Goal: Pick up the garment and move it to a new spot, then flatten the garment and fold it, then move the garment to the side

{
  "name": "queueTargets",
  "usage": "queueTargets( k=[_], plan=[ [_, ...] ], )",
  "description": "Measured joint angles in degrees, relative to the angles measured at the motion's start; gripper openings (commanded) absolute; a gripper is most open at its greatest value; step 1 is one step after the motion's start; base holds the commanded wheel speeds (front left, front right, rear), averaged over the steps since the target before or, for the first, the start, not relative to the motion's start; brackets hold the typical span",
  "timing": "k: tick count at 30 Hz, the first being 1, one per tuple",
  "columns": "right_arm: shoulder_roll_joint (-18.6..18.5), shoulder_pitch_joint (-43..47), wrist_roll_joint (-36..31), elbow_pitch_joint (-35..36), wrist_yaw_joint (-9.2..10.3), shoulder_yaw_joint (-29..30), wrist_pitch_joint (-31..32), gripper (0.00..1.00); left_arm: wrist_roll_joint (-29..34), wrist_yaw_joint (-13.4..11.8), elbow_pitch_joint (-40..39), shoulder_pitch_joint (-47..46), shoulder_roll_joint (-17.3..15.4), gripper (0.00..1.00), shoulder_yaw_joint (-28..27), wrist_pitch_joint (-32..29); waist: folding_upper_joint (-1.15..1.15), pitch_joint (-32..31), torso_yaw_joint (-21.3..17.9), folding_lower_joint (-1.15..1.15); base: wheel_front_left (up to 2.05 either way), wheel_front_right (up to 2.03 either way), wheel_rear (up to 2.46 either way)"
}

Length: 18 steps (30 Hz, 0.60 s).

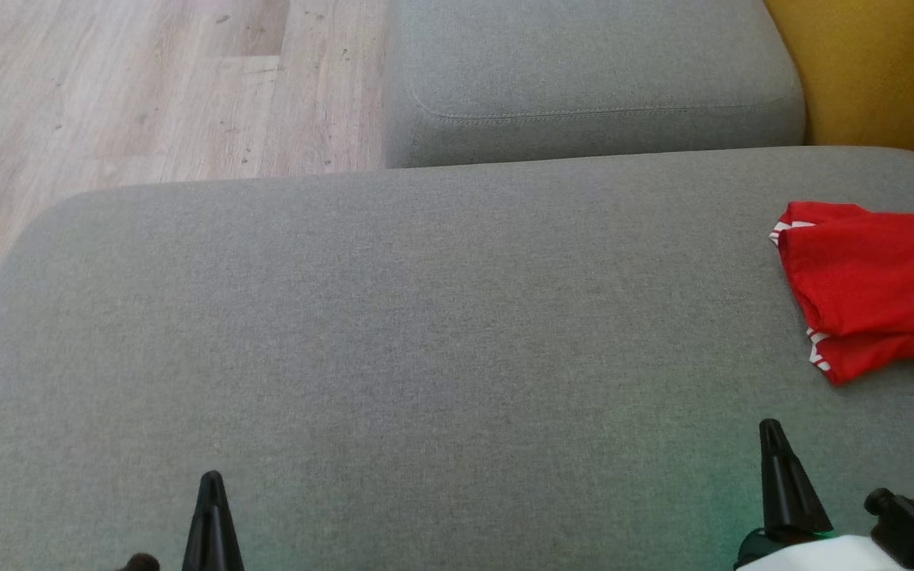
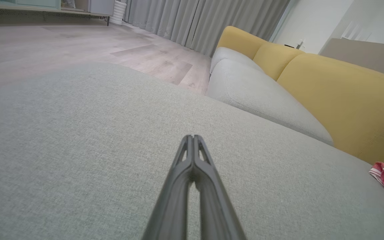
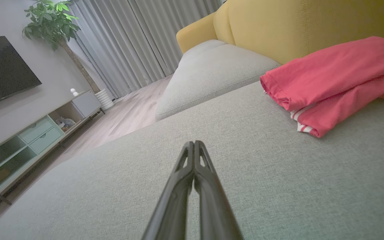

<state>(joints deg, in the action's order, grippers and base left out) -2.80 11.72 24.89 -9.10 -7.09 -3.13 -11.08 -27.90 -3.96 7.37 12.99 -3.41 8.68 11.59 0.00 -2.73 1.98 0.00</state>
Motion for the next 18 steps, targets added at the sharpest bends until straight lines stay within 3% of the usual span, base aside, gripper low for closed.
queueTargets(
  k=[18],
  plan=[
    [-0.2,-2.5,12.6,-1.2,0.00,1.2,2.4,0.00,-12.2,2.0,1.6,-2.7,-0.4,0.00,-1.5,-2.5,0.00,0.5,-0.4,0.00,0.00,0.00,0.00]
  ],
)
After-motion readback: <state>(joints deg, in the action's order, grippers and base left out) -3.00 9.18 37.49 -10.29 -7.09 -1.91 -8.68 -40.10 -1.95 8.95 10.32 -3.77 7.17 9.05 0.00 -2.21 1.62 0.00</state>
